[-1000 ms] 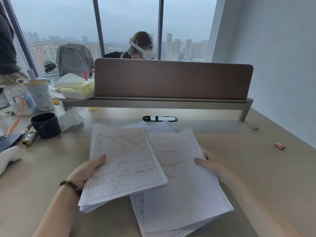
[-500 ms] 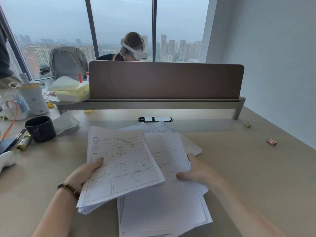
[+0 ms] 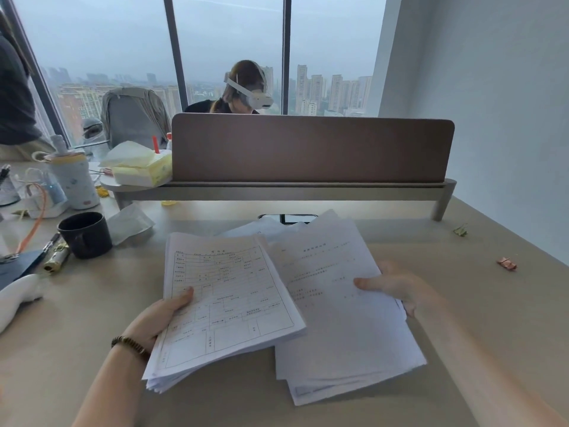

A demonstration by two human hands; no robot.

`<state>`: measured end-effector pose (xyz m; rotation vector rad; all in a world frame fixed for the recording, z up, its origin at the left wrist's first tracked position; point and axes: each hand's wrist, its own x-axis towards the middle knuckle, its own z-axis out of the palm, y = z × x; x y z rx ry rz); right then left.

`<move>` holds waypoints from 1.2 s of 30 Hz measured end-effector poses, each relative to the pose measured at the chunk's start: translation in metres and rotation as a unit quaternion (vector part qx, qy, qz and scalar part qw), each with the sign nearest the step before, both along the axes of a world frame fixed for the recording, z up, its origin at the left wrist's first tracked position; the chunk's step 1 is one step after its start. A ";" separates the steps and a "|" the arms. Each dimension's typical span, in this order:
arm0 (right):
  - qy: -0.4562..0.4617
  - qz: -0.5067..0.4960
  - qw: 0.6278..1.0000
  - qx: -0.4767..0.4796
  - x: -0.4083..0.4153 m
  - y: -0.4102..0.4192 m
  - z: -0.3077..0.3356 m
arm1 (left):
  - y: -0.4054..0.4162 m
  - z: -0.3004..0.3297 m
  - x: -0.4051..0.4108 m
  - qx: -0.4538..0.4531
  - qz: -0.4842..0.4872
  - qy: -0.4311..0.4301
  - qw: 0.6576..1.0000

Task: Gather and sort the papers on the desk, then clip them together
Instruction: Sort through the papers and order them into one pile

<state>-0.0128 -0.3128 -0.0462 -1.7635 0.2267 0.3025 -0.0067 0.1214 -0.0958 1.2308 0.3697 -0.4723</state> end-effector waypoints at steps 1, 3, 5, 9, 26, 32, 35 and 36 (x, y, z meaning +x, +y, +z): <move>0.003 -0.007 1.000 -0.003 0.005 -0.002 -0.002 | 0.000 0.000 0.000 -0.002 0.003 -0.001 1.000; -0.009 -0.022 1.000 -0.011 0.015 -0.002 -0.003 | 0.000 0.000 0.000 -0.003 0.001 0.001 1.000; -0.034 -0.037 0.999 -0.022 0.022 0.002 -0.001 | -0.001 0.001 -0.001 -0.012 0.003 0.002 1.000; -0.038 -0.035 0.992 -0.114 0.040 0.000 0.003 | 0.000 0.001 0.000 0.009 0.002 0.004 1.000; -0.098 -0.023 0.995 0.019 0.009 -0.064 0.072 | -0.013 0.004 -0.005 0.145 0.031 -0.049 0.988; -0.112 -0.025 0.988 0.102 0.000 -0.066 0.081 | -0.014 0.005 -0.006 0.157 0.028 -0.059 0.985; -0.120 -0.025 0.986 0.117 0.008 -0.052 0.071 | -0.013 0.006 -0.006 0.165 0.024 -0.057 0.984; -0.118 -0.029 0.986 0.112 0.013 -0.045 0.067 | -0.014 0.007 -0.006 0.164 0.022 -0.056 0.985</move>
